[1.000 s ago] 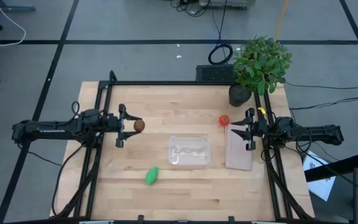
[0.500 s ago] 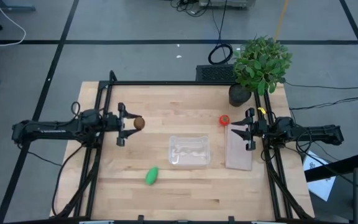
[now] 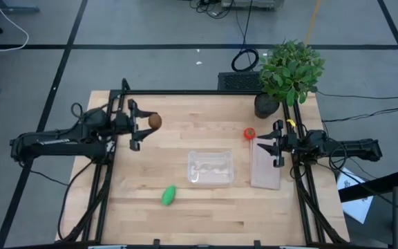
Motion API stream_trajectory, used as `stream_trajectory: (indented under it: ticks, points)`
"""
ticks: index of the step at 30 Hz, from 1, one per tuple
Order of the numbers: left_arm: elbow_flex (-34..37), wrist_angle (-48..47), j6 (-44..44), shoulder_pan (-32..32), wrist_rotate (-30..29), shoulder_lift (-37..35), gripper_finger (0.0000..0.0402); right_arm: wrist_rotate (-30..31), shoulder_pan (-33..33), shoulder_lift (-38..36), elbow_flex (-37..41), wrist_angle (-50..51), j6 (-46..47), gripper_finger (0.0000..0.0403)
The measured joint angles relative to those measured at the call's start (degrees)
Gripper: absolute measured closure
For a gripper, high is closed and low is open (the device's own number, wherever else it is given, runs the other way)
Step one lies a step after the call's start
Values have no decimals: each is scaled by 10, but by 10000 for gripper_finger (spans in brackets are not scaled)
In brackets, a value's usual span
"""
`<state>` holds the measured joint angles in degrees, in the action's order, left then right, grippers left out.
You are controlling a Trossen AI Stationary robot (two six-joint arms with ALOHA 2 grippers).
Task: Pick and placing Produce into tupperware
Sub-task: Put the kiwi into the transparent bin
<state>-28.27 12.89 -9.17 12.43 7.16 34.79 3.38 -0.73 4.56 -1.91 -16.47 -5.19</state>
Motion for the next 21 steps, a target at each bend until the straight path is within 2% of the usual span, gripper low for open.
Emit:
stream_trajectory:
  ticks: [10,21]
  points:
    - [-122,-24,-2,43,103,144,163,0,0,0,0,0,0,282]
    - [-219,-29,-15,56,182,248,163,0,0,0,0,0,0,282]
